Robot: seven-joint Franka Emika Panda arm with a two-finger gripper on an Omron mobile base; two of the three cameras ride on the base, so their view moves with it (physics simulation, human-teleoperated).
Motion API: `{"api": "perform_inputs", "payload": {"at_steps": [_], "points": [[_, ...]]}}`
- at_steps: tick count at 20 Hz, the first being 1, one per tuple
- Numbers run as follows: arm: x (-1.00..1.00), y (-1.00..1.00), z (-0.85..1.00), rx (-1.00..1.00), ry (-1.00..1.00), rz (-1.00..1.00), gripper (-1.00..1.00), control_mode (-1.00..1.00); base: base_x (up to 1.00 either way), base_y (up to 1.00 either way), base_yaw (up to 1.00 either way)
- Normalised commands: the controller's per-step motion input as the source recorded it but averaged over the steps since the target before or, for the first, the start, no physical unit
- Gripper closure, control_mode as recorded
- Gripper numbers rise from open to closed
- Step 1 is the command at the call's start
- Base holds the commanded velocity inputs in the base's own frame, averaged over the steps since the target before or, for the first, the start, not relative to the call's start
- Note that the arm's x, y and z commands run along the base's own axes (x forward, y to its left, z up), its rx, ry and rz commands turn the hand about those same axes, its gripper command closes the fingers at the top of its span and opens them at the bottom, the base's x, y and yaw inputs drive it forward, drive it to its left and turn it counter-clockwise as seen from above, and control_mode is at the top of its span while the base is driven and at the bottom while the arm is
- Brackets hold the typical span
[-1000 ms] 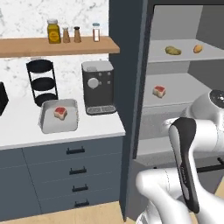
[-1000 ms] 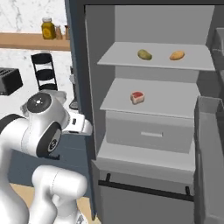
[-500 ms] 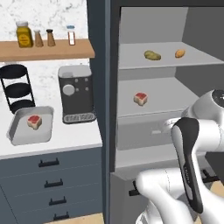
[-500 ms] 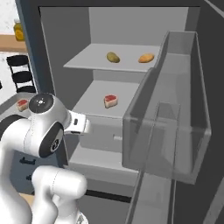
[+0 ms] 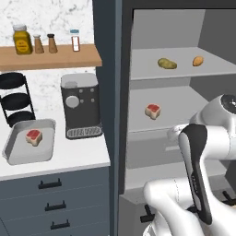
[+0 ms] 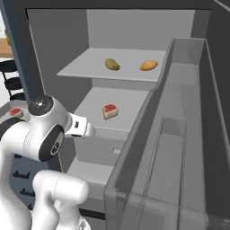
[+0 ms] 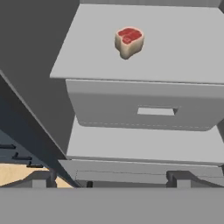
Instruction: Place one potato and one steak in each tupperware on the nearby counter, to pack two identical lunches.
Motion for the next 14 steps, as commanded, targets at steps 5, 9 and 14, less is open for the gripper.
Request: {"api": "perform_inputs", "payload": {"at_steps": [5,9,14], "points": [[0.46,-0.13,0.0,0.0,0.0,0.05,-1.0,-1.0,0.0,0.0,0.0],[0.43,-0.08,0.0,0.0,-0.02,0.07,-1.0,-1.0,0.0,0.0,0.0],[0.57,0.07,-0.11,0.0,-0.03,0.01,-1.0,-1.0,0.0,0.0,0.0]]}}
